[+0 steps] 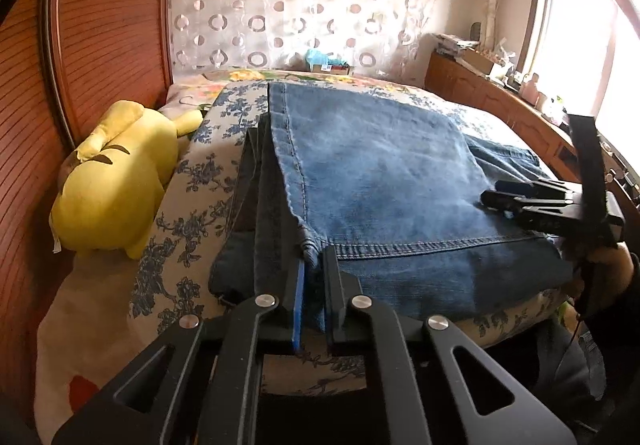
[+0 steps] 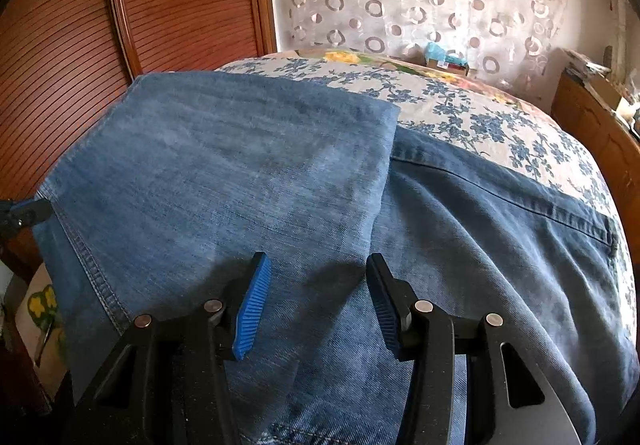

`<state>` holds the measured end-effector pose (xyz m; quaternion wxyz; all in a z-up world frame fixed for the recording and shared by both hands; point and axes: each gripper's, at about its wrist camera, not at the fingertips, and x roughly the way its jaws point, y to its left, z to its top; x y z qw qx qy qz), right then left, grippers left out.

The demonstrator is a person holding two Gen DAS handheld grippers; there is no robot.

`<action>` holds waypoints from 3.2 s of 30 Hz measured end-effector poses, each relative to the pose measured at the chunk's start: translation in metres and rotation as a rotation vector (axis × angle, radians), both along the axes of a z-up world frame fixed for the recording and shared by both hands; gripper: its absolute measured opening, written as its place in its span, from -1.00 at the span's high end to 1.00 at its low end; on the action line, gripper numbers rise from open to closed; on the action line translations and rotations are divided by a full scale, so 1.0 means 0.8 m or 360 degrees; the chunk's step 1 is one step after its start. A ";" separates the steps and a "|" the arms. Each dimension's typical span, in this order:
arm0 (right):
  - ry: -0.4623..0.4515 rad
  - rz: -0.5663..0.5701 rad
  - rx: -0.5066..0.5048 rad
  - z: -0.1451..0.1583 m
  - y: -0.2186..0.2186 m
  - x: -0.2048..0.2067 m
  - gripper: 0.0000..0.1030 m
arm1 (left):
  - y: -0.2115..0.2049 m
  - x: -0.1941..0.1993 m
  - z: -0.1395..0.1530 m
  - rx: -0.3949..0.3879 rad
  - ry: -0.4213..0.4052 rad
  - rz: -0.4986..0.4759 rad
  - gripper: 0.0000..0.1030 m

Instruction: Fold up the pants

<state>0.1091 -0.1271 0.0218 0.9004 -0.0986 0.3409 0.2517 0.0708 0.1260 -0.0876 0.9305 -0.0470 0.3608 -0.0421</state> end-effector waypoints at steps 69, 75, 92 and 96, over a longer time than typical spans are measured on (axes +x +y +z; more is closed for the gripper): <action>-0.0096 -0.0614 0.0179 0.001 -0.322 -0.105 0.00 | -0.238 0.046 0.032 0.0070 -0.0067 -0.0573 -0.54; -0.0080 -0.0609 0.0172 -0.003 -0.321 -0.098 0.00 | -0.247 0.049 0.036 0.0051 -0.0073 -0.0595 -0.63; -0.0033 -0.0598 0.0121 -0.023 -0.319 -0.067 0.00 | -0.238 0.047 0.029 0.0024 -0.0052 -0.0532 -0.64; -0.0048 -0.0587 0.0102 -0.025 -0.316 -0.066 0.16 | -0.235 0.045 0.030 0.0024 -0.0058 -0.0522 -0.64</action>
